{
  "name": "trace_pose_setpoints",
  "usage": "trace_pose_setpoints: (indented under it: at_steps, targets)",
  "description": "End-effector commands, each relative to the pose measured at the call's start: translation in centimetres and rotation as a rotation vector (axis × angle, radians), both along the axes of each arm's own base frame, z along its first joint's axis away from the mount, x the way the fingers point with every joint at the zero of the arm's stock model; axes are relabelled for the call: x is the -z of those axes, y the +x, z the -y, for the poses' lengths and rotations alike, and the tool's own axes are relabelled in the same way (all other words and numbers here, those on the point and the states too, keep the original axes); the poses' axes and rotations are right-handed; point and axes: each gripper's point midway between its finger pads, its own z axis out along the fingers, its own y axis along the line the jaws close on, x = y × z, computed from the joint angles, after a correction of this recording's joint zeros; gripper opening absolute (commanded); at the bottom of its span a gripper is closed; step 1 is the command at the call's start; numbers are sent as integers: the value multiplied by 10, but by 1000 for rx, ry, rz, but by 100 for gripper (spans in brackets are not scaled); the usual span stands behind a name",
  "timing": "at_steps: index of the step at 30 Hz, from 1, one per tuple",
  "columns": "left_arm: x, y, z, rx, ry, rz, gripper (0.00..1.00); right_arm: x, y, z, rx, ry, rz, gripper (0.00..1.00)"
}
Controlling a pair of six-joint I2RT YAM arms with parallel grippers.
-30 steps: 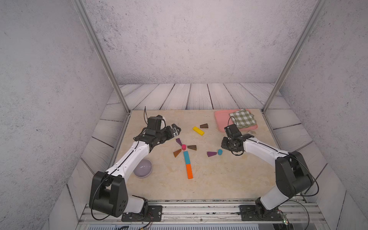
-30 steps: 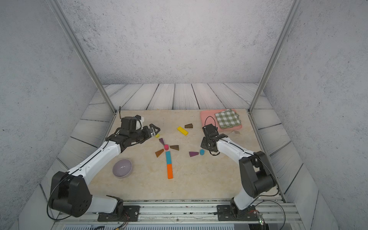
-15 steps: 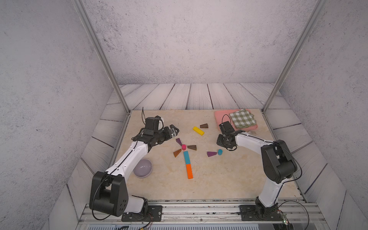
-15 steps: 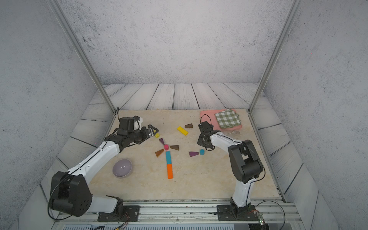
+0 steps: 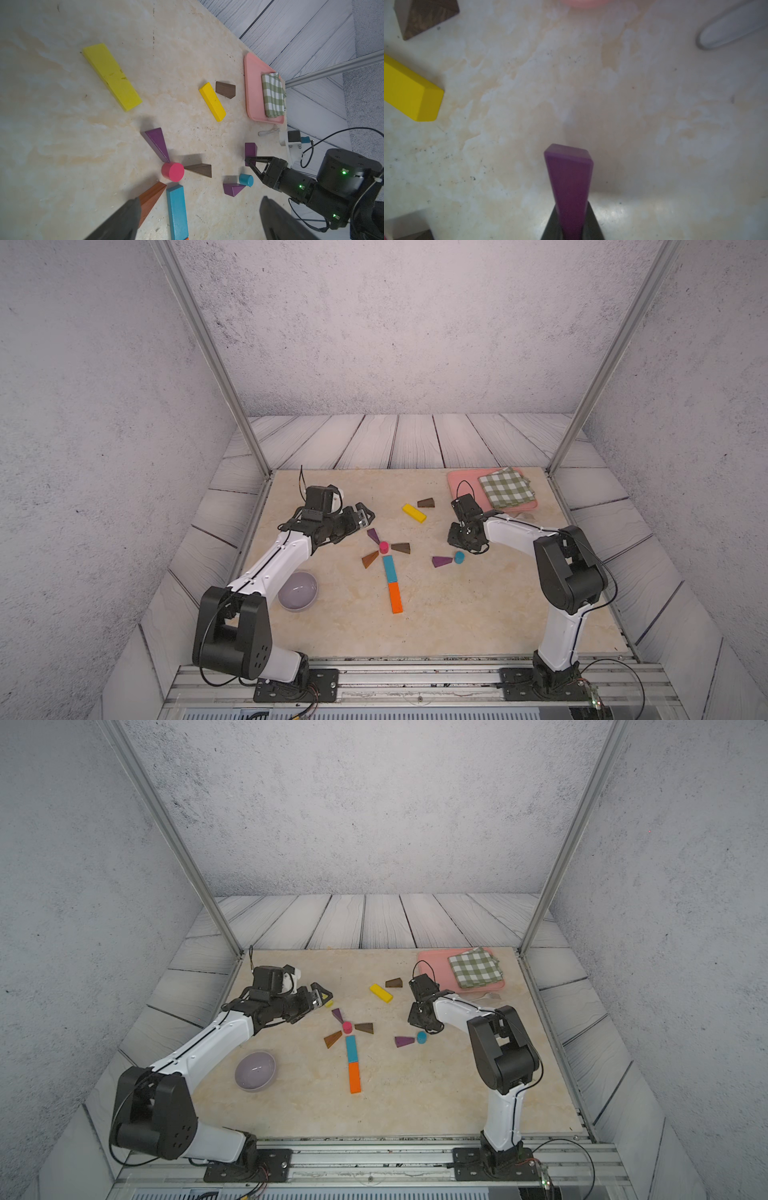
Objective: Assemble a small pinwheel with building blocks
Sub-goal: Assemble the building block at the center of the board.
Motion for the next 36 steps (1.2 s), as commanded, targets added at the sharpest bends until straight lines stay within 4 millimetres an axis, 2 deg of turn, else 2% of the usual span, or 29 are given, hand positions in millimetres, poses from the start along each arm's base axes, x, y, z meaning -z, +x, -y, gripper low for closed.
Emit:
trace_pose_setpoints:
  at_steps: [1, 8, 36]
  targets:
    - [4, 2, -1, 16, 0, -6, 96, 15, -7, 4, -21, -47, -56, 2]
    - [7, 2, -4, 12, 9, -16, 96, 16, -11, 4, -28, -46, -65, 3]
    - [10, -1, -9, 7, 26, -25, 96, 26, -17, 3, -35, -49, -107, 23]
